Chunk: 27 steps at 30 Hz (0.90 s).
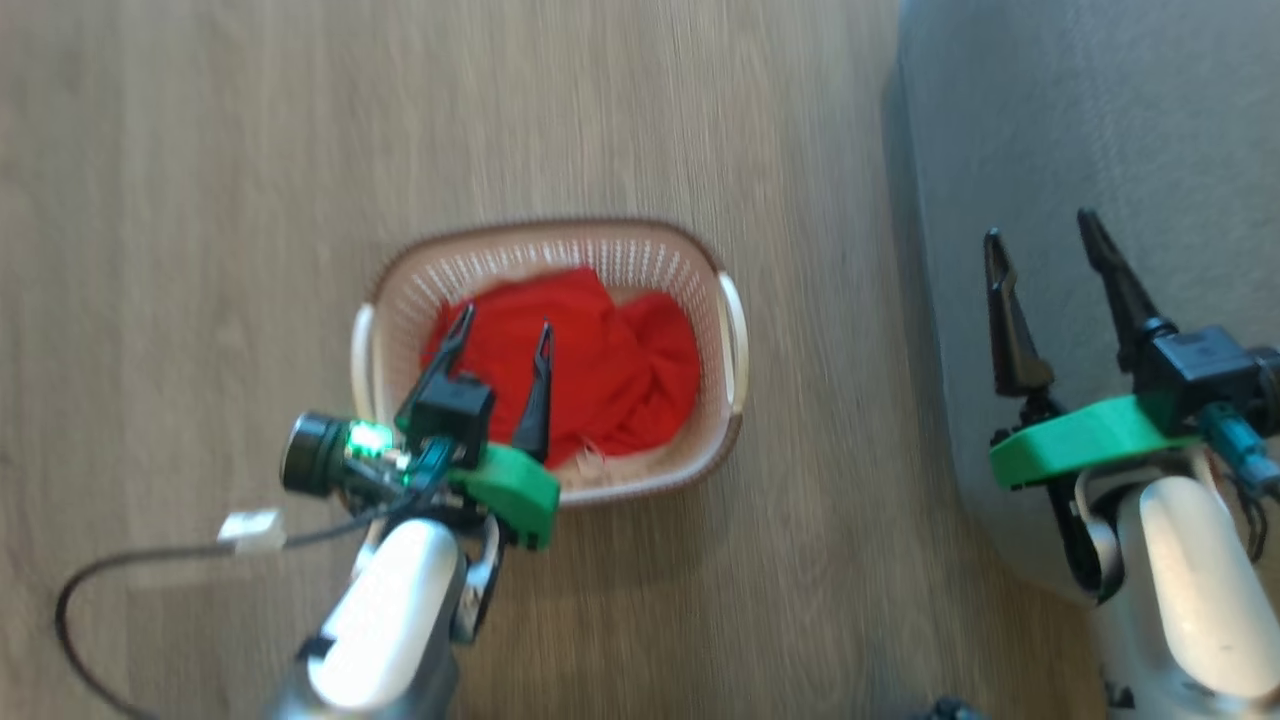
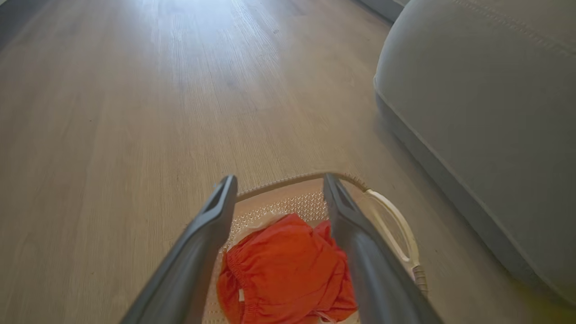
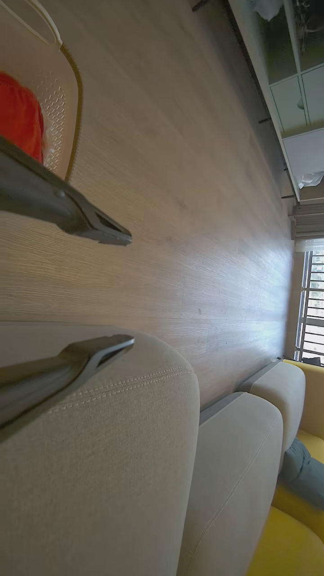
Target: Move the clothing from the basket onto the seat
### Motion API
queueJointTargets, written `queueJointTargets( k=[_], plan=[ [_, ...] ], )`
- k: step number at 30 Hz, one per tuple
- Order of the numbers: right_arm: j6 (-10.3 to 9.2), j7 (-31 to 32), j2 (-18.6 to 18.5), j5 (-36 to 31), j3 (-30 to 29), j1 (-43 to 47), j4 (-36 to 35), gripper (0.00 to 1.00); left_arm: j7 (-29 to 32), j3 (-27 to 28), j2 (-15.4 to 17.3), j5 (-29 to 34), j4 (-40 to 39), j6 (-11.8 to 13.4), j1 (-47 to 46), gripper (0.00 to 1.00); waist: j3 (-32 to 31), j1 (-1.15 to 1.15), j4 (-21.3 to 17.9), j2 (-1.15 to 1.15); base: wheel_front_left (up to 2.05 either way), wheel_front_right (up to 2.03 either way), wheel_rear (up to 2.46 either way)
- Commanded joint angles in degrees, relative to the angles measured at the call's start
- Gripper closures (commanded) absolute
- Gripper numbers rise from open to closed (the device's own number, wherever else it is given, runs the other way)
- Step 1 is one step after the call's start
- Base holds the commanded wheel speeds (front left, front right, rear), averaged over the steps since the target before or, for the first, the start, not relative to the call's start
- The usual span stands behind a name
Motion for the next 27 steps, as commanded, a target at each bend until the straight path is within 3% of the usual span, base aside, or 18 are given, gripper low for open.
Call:
queueJointTargets(
  k=[1,9,20,27],
  plan=[
    [0.0,-0.5,-0.5,0.3,0.8,-1.4,-2.3,0.0,-0.4,0.8,0.3,2.5,2.5,0.3,-3.6,0.0,9.5,-0.01,-2.3,0.0,0.0,0.0,0.0],
    [0.0,-0.5,0.5,0.8,0.0,-3.3,-3.4,0.0,-0.4,-1.7,0.8,7.5,15.9,-1.0,-14.0,0.0,17.8,-0.01,-4.4,0.0,0.0,0.0,0.0],
    [0.0,-0.5,1.7,1.5,2.2,-5.1,-4.5,0.0,-0.4,-7.6,2.6,11.6,37.8,-8.2,-29.5,0.0,27.2,-0.01,-6.4,0.0,0.0,0.0,0.0],
    [0.0,-0.5,2.3,2.5,4.7,-5.7,-3.8,0.0,1.1,-10.8,2.6,14.0,48.1,-9.6,-37.1,0.0,31.1,-0.01,-8.7,0.0,0.0,0.0,0.0]
  ],
)
